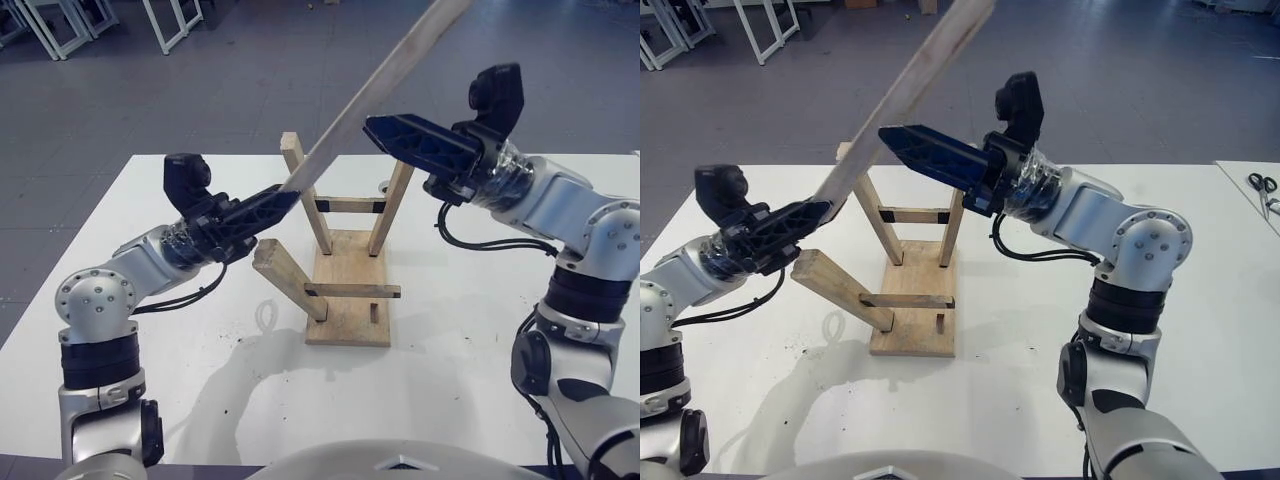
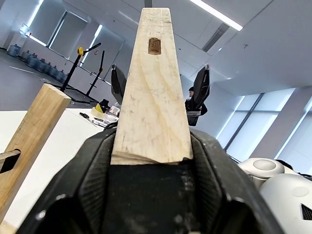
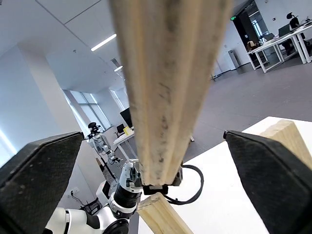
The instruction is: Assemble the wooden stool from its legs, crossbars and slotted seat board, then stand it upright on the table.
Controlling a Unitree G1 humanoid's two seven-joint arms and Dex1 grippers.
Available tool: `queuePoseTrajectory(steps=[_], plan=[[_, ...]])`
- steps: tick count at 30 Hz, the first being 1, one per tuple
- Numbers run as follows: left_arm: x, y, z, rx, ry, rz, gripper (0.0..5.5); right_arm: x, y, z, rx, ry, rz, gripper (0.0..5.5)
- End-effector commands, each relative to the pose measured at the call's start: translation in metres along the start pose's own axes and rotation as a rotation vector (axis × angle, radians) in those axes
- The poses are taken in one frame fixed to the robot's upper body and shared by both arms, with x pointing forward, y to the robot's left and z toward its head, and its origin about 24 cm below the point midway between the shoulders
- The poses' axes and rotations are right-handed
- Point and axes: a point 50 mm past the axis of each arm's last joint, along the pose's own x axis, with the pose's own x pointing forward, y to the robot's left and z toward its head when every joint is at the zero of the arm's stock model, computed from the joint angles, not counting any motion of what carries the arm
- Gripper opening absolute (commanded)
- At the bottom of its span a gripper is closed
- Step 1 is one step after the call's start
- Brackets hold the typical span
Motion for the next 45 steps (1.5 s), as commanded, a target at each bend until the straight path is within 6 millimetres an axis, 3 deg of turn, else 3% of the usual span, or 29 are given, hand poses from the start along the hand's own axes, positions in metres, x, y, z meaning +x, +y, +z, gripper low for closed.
queuePoseTrajectory(steps=[1,14,16,21,27,31,35,40,45], plan=[[0.004,0.004,0.001,0.011,0.070,-0.008,2.08,0.011,0.005,0.006,0.013,-0.020,0.049,4.79],[0.007,0.013,0.004,0.073,0.073,0.026,2.08,0.014,-0.001,0.013,0.069,-0.112,0.031,2.16],[0.008,0.015,0.007,0.055,0.048,0.019,2.08,0.014,-0.002,0.015,0.068,-0.122,0.023,2.15],[0.006,0.022,0.018,0.039,-0.032,0.048,3.17,0.005,-0.007,0.024,0.021,-0.161,-0.033,2.13],[-0.017,0.031,0.031,0.095,-0.133,0.190,4.12,-0.042,-0.011,0.047,-0.085,-0.216,-0.208,2.06],[-0.033,0.026,0.022,0.141,-0.230,0.305,4.74,-0.084,-0.016,0.023,-0.136,-0.117,-0.370,2.06],[-0.040,0.025,-0.005,0.162,-0.271,0.455,5.31,-0.114,-0.028,-0.019,-0.189,0.041,-0.478,2.06],[-0.047,0.031,-0.023,0.178,-0.280,0.589,5.48,-0.124,-0.025,-0.064,-0.330,0.183,-0.326,2.06],[-0.055,0.036,-0.034,0.164,-0.270,0.662,5.48,-0.120,-0.019,-0.079,-0.538,0.193,-0.114,2.06]])
